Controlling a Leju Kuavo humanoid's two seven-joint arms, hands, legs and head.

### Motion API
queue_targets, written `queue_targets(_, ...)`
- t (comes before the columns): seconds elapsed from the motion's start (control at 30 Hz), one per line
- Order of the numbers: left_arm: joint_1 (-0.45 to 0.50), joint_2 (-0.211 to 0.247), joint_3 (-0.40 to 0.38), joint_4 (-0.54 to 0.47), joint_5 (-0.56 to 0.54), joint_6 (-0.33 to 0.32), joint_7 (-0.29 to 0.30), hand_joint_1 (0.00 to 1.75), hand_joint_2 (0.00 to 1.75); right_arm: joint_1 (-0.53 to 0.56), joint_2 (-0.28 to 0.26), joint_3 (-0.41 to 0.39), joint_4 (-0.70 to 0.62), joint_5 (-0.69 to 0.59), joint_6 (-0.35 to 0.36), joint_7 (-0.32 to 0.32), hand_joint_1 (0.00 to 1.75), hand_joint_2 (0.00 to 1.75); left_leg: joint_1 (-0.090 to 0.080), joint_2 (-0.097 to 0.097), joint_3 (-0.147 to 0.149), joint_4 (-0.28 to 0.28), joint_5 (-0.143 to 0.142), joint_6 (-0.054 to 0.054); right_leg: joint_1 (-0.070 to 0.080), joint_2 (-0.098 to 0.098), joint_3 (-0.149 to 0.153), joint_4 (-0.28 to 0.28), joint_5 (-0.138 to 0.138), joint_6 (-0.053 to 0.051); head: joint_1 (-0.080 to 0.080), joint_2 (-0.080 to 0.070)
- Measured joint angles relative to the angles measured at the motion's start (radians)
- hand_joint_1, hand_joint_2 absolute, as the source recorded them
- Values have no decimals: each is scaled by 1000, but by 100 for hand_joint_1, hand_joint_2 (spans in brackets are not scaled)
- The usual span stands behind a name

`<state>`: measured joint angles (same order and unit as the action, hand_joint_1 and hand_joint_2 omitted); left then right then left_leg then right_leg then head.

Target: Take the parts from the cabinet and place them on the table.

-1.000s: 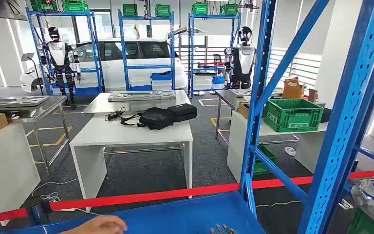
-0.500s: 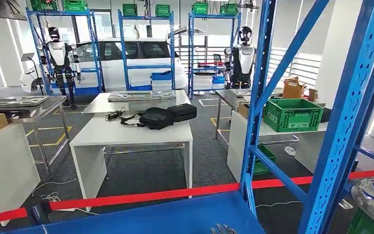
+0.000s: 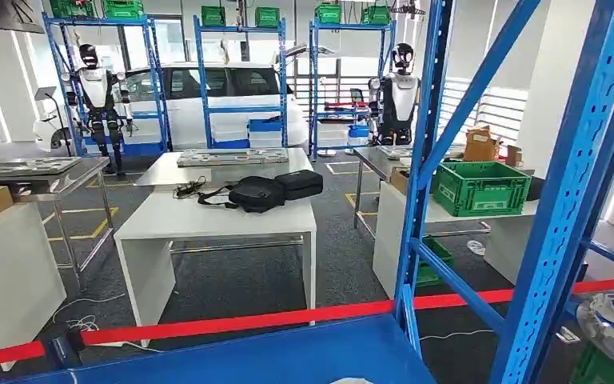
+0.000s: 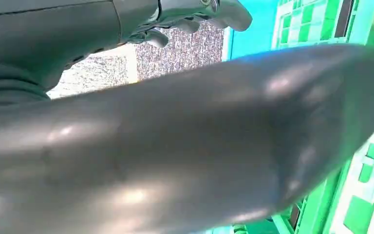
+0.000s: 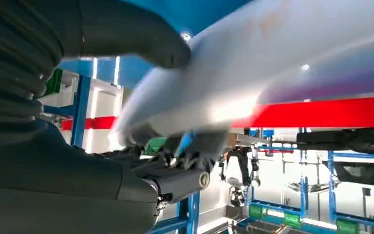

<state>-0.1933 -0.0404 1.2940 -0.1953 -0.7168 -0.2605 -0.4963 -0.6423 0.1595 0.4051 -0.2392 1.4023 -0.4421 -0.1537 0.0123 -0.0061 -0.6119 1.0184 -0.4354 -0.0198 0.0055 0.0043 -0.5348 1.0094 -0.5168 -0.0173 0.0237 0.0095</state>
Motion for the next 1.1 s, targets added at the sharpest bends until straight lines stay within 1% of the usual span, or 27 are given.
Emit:
queue_targets(0.13, 0, 0, 0, 0, 0, 0, 0, 0, 0, 2, 0, 0, 0, 1, -2, 0, 162, 175, 0, 0, 0, 0, 0, 0, 0, 0, 0, 0, 0, 0, 0, 0)
queue_targets(0.3, 0, 0, 0, 0, 0, 0, 0, 0, 0, 4, 0, 0, 0, 1, -2, -1, 173, 175, 0, 0, 0, 0, 0, 0, 0, 0, 0, 0, 0, 0, 0, 0)
queue_targets(0.33, 0, 0, 0, 0, 0, 0, 0, 0, 0, 4, 0, 0, 0, 0, -2, 0, 173, 175, 0, 0, 0, 0, 0, 0, 0, 0, 0, 0, 0, 0, 0, 0)
queue_targets(0.37, 0, 0, 0, 0, 0, 0, 0, 0, 0, 4, 0, 0, 0, 1, -2, 0, 168, 175, 0, 0, 0, 0, 0, 0, 0, 0, 0, 0, 0, 0, 0, 0)
queue_targets(0.4, 0, 0, 0, 0, 0, 0, 0, 0, 0, 4, 0, 0, 0, 0, -2, 0, 175, 175, 0, 0, 0, 0, 0, 0, 0, 0, 0, 0, 0, 0, 0, 0)
queue_targets(0.57, 0, 0, 0, 0, 0, 5, 0, 0, 0, 4, 0, -1, 0, 0, -2, 3, 173, 175, 0, 0, 0, 0, 0, 0, 0, 0, 0, 0, 0, 0, 0, 0)
queue_targets(0.6, 0, 0, 0, 0, 0, 11, -1, 0, 0, 4, 0, -1, 0, 0, -2, 5, 169, 175, 0, 0, 0, 0, 0, 0, 0, 0, 0, 0, 0, 0, 0, 0)
queue_targets(0.63, 0, 0, 0, 0, -2, 20, -3, 0, 0, 4, 0, -1, 0, 0, -2, 5, 171, 175, 0, 0, 0, 0, 0, 0, 0, 0, 0, 0, 0, 0, 0, 0)
queue_targets(0.67, 0, 0, -1, 0, -2, 26, -5, 0, 0, 4, 0, -1, 0, 0, -2, 5, 164, 175, 0, 0, 0, 0, 0, 0, 0, 0, 0, 0, 0, 0, 0, 0)
queue_targets(0.7, 0, 0, -2, 0, -5, 34, -11, 0, 175, 4, 0, -1, 0, 0, -3, 5, 166, 175, 0, 0, 0, 0, 0, 0, 0, 0, 0, 0, 0, 0, 0, 0)
queue_targets(0.73, 0, 0, -4, 0, -7, 42, -18, 0, 175, 4, 0, -1, 0, -2, -3, 5, 164, 175, 0, 0, 0, 0, 0, 0, 0, 0, 0, 0, 0, 0, 0, 0)
queue_targets(0.8, 0, 0, -13, 0, -22, 61, -36, 0, 175, 4, 0, -1, 0, -2, -4, 6, 169, 175, 0, 0, 0, 0, 0, 0, 0, 0, -1, 0, 0, 0, 0, 0)
queue_targets(0.83, 0, 0, -18, 0, -32, 67, -56, 0, 0, 5, 0, -1, 0, -2, -4, 7, 169, 175, 0, 0, 0, 0, 0, 0, 0, 0, -1, 0, 0, 0, 0, 0)
queue_targets(0.93, 0, -3, -43, 0, -60, 73, -107, 0, 0, 8, 0, -2, 0, -3, -6, 10, 169, 175, 0, 0, 0, 0, 0, 0, 0, 0, -1, 0, 0, 0, 0, 0)
queue_targets(1.0, 0, -5, -60, 0, -71, 73, -111, 0, 0, 11, 0, -2, 0, -3, -6, 9, 169, 175, 0, 0, 0, 0, 0, 0, 0, 0, 0, 0, 0, 0, 0, 0)
queue_targets(1.1, 0, -5, -77, 0, -73, 17, -108, 0, 0, 12, 0, -6, 0, -3, -6, 7, 169, 175, 0, 0, 0, 0, 0, 0, 0, 0, 0, 0, 0, 0, 0, 0)
